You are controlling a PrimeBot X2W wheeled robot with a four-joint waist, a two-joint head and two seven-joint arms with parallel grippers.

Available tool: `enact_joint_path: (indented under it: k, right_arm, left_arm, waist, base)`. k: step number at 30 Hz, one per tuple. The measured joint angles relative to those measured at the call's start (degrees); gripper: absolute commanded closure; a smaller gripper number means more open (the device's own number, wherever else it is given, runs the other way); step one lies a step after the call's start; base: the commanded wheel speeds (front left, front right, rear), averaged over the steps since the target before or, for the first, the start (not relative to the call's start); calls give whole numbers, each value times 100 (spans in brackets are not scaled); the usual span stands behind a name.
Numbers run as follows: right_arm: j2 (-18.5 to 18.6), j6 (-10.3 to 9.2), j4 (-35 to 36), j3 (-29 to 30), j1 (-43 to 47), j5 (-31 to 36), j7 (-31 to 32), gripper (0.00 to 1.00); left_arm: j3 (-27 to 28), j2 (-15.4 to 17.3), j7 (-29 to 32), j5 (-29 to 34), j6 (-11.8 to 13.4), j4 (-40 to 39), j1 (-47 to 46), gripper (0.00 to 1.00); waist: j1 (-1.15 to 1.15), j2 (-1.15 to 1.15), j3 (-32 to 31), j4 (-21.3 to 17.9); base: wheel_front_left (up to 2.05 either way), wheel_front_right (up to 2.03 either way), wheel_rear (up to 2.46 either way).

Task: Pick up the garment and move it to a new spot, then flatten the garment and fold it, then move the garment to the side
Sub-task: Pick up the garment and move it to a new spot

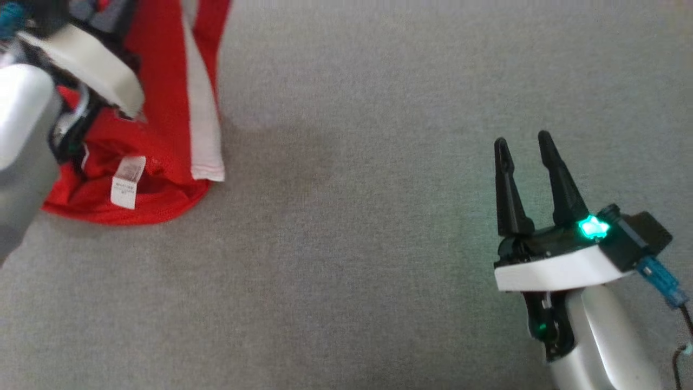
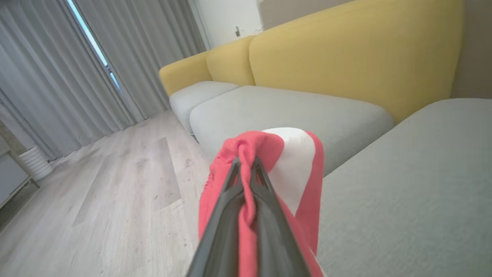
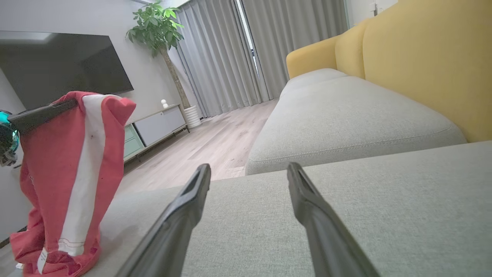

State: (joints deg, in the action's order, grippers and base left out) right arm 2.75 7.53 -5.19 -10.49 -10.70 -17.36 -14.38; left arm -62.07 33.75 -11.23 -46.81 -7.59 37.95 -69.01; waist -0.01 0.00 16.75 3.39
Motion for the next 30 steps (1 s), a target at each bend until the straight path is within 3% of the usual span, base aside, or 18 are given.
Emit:
enact_joint_path:
  k: [7,15,23,30]
  right_arm:
    - [-1,0,-40,-20,220,-177,0,0]
    - [-2,0,-8,-86,231,-290,0,0]
    - [-2,0,123,-268,209,-510,0,0]
    - [-3,0,199,-402,191,-693,0,0]
  left_arm:
    - [-486,-1,43,8,0,-731,-1,100]
    - [-636,-230,271,-35,67,-1194,3,100]
    - [-705,-761,335,-62,285,-1496,65,100]
    - [-536,-1457,118,-171,492,-1612,-26,100]
  waist:
    - [-1,0,-458,-243]
    - [0,0,-639,-777]
    - [1,0,-548,-1467]
    - [1,0,-382,-2112]
  base:
    - [0,0,0]
    - [0,0,0]
    - [0,0,0]
    - [0,0,0]
